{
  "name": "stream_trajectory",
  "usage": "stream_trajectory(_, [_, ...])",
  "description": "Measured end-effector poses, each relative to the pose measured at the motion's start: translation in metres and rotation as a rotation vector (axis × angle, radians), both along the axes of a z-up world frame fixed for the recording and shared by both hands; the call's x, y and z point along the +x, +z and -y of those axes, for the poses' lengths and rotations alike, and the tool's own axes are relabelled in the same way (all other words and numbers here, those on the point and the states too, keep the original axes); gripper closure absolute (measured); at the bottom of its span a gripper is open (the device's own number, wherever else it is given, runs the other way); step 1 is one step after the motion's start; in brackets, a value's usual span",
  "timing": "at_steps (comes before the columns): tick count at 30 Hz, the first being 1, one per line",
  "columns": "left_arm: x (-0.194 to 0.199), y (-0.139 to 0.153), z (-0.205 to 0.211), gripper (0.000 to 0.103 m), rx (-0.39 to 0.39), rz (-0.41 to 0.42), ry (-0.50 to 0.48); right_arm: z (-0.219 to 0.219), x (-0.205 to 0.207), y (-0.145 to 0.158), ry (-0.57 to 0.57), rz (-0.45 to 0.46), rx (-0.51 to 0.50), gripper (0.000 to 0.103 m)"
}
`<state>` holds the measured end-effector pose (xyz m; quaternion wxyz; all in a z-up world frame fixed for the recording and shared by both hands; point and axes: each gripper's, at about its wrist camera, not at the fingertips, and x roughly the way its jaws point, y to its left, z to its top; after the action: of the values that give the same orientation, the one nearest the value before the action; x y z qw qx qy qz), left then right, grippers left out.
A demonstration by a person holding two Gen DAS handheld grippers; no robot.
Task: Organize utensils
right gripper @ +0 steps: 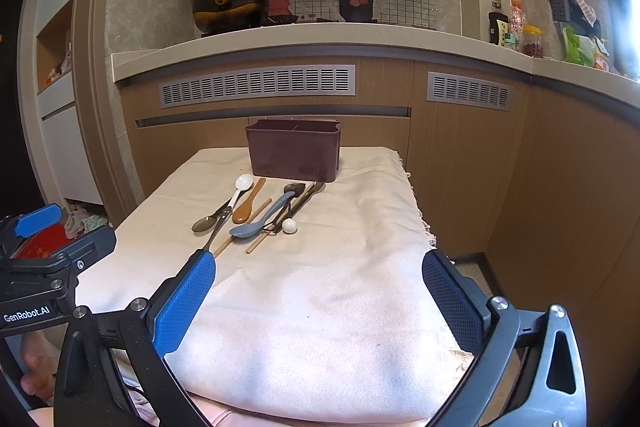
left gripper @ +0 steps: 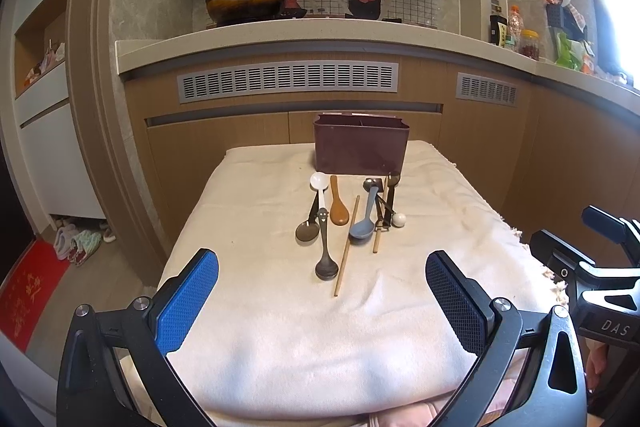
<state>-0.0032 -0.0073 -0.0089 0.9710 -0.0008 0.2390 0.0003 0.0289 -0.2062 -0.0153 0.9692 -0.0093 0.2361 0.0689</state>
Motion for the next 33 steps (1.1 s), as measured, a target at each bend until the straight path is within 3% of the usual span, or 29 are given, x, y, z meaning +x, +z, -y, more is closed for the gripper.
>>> stream_trajectory(33, [0.0011,0.0015,-0.0022,0.000,-0.005,-0.010,-0.005,0.0043,0.0044,0.0011,-0.012,-0.022,0.003,0.000])
